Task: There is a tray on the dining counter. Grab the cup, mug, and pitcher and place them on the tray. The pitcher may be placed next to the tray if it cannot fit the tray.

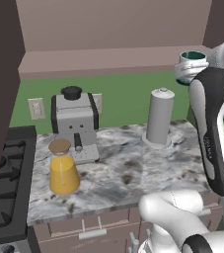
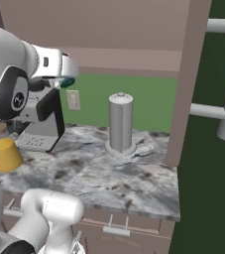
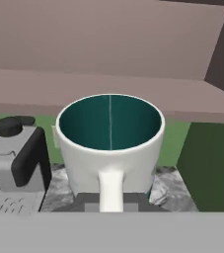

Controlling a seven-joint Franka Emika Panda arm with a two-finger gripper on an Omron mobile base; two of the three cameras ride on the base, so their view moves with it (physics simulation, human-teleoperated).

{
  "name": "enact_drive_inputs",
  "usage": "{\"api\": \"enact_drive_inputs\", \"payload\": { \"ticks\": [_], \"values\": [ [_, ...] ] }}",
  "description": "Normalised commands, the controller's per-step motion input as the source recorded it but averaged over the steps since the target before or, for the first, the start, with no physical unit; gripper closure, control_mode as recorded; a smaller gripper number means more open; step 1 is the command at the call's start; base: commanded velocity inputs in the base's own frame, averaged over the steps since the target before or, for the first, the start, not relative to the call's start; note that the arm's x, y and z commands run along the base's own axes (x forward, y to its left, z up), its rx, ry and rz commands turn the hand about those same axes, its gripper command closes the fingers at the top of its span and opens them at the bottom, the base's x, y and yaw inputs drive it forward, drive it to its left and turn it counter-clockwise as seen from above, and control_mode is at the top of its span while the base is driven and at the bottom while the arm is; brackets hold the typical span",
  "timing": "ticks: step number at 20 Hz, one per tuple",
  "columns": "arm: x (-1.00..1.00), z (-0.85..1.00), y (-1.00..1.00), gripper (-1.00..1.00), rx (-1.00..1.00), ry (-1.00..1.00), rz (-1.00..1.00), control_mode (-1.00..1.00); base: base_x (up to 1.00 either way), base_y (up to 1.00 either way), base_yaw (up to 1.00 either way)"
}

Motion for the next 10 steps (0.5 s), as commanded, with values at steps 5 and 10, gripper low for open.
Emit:
{"api": "enact_drive_inputs", "payload": {
  "ticks": [5, 10],
  "values": [
    [-0.45, 0.00, 0.00, 1.00, 0.00, 0.16, -0.02, -1.00, 0.00, 0.00, 0.00],
    [-0.36, -0.05, 0.00, 1.00, 0.00, 0.10, -0.01, -1.00, 0.00, 0.00, 0.00]
  ]
}}
